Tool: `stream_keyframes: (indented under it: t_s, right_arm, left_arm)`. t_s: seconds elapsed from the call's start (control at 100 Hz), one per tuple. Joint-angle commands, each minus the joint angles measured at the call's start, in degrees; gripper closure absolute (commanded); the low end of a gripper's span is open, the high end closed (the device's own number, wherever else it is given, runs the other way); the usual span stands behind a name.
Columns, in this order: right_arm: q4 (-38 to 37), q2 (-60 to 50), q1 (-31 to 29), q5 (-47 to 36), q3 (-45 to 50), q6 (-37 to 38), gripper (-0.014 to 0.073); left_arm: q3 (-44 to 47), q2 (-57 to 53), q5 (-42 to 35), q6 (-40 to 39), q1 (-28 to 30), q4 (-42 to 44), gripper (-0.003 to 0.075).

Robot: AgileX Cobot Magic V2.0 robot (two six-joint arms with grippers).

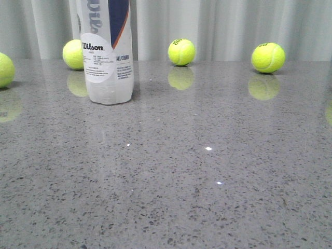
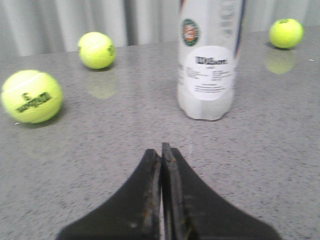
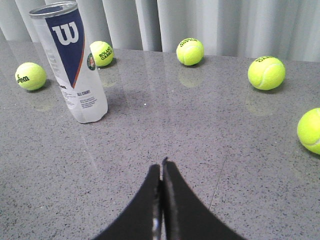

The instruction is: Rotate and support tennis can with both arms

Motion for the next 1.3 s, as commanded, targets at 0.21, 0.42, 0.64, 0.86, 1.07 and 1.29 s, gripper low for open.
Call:
stream_keyframes:
  t_s: [0.21,0.42,0.64,0.86,1.07,1.29]
  right_arm:
    - [-0.4,0.56,-0.3,-4.2,-1.43,-0.05,0.0658]
    - [-0.4,0.56,-0.3,-4.2,-1.43,-0.05,0.0658]
    - [-0.4,0.56,-0.3,-4.2,-1.43,-0.05,0.0658]
    - [-0.4,0.49,-0.3,-4.28,-1.43,-0.05,0.0658]
    - [-0.4,0.49,-0.3,-4.22,-1.43,-0.05,0.0658]
    - [-0.4,0.49,-0.3,-4.22,-1.43,-0.05,0.0658]
  left_arm:
    - [6.52,-9.71,-5.07,-6.62,11.8,6.88,0.0741]
    - [12.87,-21.62,0.69,-6.62,21.04,7.24,0.0741]
    - [13.11,-30.53,11.19,-4.51,26.92,6.88,0.0741]
    - [13.11,-30.88,14.56,-4.51,26.64,5.33,0.0741]
    - [13.11,-30.88,14.7,-4.62,26.55,2.76,0.0741]
    - [13.11,-30.88,13.43,-5.83,26.55,2.49,0.0741]
